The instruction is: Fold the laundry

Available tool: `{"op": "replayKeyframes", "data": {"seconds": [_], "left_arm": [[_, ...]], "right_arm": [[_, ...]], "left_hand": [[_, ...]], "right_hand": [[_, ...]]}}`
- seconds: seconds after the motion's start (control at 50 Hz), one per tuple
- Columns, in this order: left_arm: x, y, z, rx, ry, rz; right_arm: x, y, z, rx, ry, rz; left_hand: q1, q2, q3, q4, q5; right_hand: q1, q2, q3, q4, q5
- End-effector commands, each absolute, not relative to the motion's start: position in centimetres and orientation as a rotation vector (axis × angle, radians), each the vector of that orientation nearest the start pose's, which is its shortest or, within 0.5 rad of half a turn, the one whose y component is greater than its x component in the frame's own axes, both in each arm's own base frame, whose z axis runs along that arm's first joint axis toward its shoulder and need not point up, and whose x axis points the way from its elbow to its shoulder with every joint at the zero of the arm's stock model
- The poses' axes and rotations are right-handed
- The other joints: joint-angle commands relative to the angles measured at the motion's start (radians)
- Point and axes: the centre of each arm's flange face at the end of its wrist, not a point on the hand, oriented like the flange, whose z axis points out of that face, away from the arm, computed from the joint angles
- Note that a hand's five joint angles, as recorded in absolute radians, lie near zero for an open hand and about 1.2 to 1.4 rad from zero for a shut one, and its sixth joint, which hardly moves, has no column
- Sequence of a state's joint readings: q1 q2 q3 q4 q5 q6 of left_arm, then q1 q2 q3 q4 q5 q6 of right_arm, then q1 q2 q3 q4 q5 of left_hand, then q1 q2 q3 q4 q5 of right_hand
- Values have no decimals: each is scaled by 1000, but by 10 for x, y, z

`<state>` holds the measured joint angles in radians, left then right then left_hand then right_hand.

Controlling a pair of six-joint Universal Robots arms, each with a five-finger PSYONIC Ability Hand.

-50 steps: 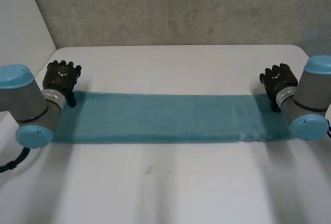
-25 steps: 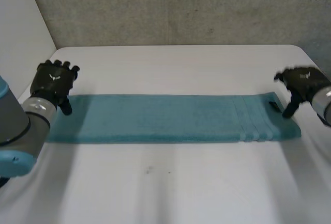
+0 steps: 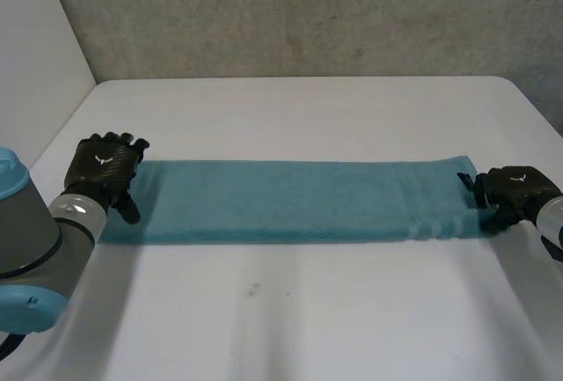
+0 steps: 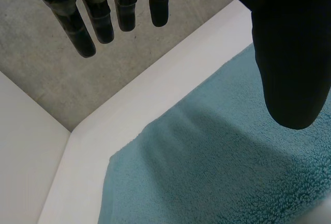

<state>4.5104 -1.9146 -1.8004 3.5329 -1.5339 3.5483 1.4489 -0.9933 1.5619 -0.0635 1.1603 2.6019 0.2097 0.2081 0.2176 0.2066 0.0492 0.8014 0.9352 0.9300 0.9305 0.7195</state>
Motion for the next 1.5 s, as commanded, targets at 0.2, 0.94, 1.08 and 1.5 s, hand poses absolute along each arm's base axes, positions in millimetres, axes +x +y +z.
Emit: {"op": "replayKeyframes", "data": {"seconds": [0.2,0.94,1.08,1.5], "left_arm": [[-199,-299,166,737,2226,-1934],[-196,-296,178,705,2205,-1972],[-198,-295,178,718,2204,-1979],[-298,-251,171,985,2340,-2192]], "right_arm": [[58,-397,134,-693,2764,-1800],[438,-203,150,-1285,1558,-1656],[439,-202,137,-1242,1613,-1600],[254,-271,168,-877,2312,-1647]], "left_hand": [[-35,-34,-43,-32,-49],[-35,-34,-43,-32,-49],[-35,-34,-43,-32,-49],[7,8,-1,10,-7]], "right_hand": [[595,461,466,466,502],[595,461,466,466,502],[-206,-339,-334,-335,-298],[-627,-761,-755,-756,-719]]}}
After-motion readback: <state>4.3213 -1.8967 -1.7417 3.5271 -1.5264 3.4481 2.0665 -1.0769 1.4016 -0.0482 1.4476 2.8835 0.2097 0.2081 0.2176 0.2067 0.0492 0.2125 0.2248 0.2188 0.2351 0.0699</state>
